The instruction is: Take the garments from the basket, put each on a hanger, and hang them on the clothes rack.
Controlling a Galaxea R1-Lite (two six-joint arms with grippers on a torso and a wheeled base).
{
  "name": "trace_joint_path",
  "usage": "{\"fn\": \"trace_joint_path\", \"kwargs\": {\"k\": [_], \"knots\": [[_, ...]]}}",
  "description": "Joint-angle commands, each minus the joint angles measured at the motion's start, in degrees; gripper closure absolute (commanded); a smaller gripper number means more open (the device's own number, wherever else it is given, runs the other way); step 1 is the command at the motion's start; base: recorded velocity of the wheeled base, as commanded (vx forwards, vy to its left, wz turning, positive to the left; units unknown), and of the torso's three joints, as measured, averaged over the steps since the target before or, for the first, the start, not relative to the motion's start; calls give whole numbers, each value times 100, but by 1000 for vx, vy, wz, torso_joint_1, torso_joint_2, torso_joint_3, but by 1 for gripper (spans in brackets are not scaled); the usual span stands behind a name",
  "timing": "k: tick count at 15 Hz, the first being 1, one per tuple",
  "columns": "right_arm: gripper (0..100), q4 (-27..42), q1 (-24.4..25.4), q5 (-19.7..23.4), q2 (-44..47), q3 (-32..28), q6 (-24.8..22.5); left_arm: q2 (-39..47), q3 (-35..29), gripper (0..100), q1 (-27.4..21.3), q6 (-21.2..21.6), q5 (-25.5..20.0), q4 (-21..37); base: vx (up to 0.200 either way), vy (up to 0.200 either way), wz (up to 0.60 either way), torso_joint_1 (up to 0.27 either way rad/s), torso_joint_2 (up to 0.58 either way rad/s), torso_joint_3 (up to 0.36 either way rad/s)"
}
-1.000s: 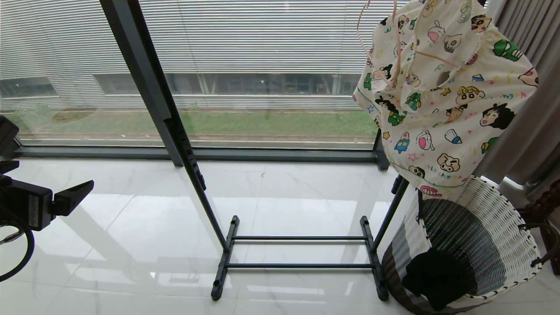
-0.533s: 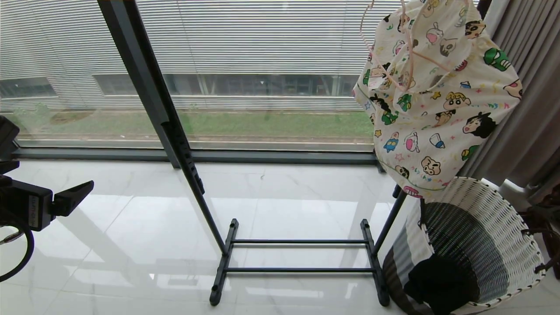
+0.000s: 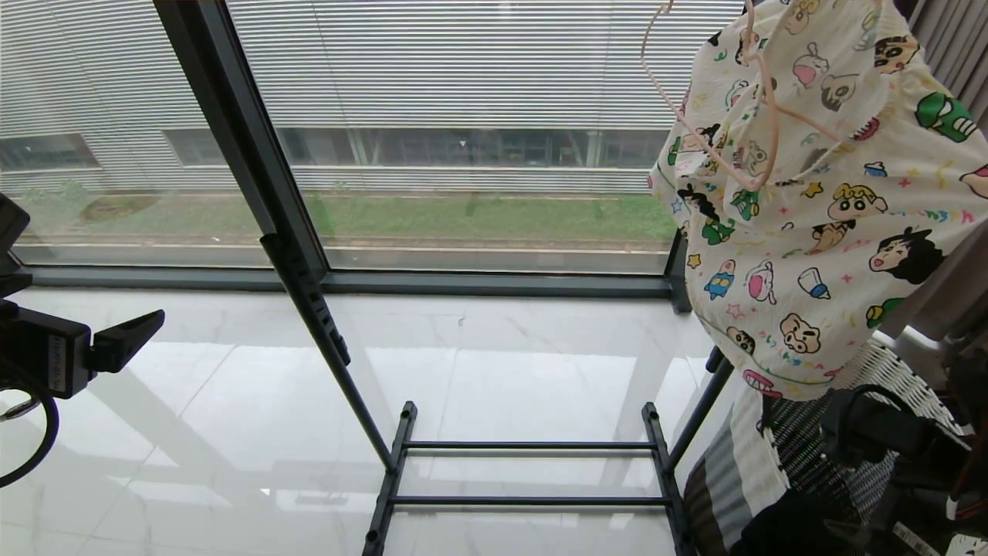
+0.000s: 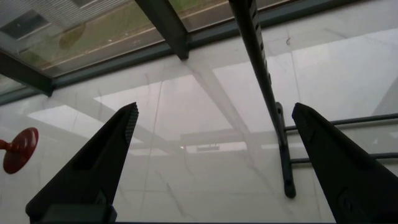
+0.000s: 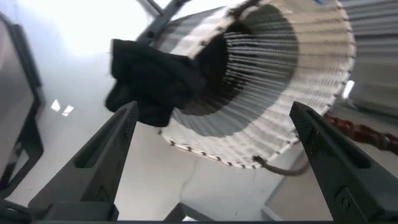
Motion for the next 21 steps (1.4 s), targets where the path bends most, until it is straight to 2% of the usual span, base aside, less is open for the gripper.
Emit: {"fn": "trace_joint_path", "kwargs": {"k": [1,2,9,11,14,16,18,21], "knots": [[0,-1104,989,47,1611,426,659,33,-71,0,11,-35,10,-2,0,0,0,0,0,0],[0,-1499,1077,29,2033,540,782,33,-79,0,19,-43,10,-2,0,0,0,0,0,0],[0,-1860,585,-217,3131,663,879,42,-106,0,63,-35,28,7,0,0,0,0,0,0],[0,-2387,392,-559,3500,663,879,15,-106,0,63,-35,72,7,0,0,0,0,0,0],[0,-2756,172,-876,3764,663,879,15,-106,0,63,-35,133,-2,0,0,0,0,0,0],[0,-2923,119,-911,3834,654,879,15,-106,0,63,-26,142,-2,0,0,0,0,0,0],[0,-3389,93,-955,4045,663,879,15,-106,0,63,-26,133,-2,0,0,0,0,0,0],[0,-3565,75,-1289,4133,654,870,6,-106,0,63,-26,133,7,0,0,0,0,0,0]]}}
